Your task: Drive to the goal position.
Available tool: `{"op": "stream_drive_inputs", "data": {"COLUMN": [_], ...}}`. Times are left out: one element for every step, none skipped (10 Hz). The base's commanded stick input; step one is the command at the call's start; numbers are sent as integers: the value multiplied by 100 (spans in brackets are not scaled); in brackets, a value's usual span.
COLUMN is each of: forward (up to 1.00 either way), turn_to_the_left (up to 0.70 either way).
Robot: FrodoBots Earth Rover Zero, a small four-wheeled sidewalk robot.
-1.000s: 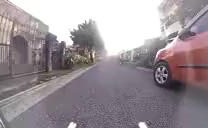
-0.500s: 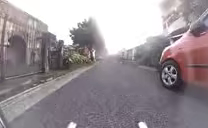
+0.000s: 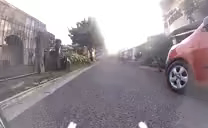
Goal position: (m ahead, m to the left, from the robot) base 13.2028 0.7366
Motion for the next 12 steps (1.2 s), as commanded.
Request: {"op": "stream_drive_inputs", "data": {"forward": [70,70,70,70,70,70,70,70,70,70,70,70], "turn_to_the_left": [-25,-2,0,0,0,0,0,0,0,0,0,0]}}
